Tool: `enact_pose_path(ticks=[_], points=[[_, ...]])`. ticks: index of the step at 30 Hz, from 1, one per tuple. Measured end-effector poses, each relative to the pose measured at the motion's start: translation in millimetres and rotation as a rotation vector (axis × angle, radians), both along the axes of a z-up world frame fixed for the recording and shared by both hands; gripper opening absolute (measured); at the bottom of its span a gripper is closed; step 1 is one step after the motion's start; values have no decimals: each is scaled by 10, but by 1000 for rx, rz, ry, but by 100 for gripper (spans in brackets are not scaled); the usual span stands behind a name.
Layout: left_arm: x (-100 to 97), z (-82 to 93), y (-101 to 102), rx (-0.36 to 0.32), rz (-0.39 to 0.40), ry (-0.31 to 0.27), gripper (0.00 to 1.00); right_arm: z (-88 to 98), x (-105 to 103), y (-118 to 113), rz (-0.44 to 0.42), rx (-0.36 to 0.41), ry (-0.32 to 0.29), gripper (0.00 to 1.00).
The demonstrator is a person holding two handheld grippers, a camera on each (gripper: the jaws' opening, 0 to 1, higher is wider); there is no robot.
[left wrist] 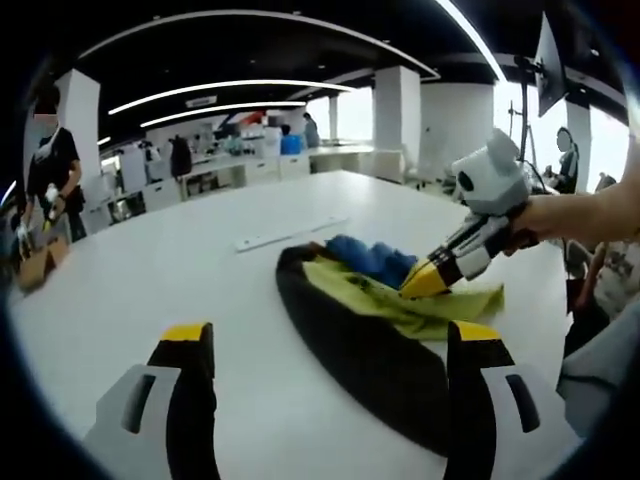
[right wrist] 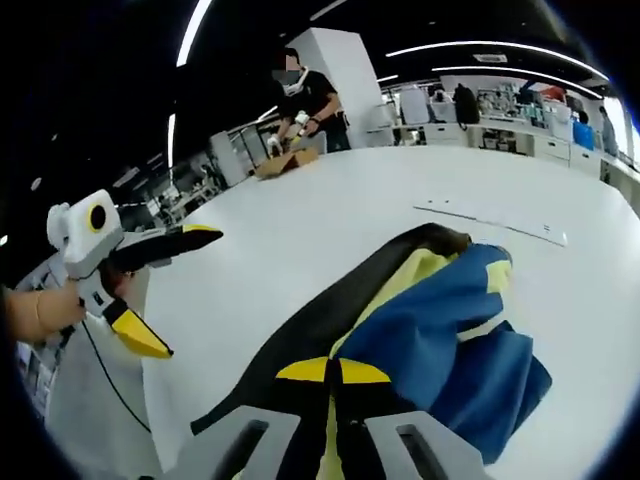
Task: Fold the garment on the visible template until the final outline fits inside the template.
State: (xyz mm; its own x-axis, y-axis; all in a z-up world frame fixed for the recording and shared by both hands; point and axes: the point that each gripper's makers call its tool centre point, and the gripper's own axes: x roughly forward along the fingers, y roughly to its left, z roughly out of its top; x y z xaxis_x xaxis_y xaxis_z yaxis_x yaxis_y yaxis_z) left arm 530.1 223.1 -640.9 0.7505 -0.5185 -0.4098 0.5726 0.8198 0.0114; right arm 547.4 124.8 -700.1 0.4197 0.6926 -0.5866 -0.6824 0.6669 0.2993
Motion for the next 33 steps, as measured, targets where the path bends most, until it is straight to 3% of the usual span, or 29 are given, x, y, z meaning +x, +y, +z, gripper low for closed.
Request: enact_pose_path(ticks=[16, 22, 27, 33], points=[[-46, 1, 47, 1, 10, 0, 94, -377, -118, 45, 74, -111, 24, 0], [-59, 4, 48, -1, 14, 1, 94, -303, -119, 59, 84, -85, 13, 0], [-61, 29, 51, -2, 17, -4, 95, -105, -106, 76, 84, -40, -21, 23], [-69, 50, 53, -5, 26, -6, 98, 153, -25, -54, 57, 5, -58, 39]])
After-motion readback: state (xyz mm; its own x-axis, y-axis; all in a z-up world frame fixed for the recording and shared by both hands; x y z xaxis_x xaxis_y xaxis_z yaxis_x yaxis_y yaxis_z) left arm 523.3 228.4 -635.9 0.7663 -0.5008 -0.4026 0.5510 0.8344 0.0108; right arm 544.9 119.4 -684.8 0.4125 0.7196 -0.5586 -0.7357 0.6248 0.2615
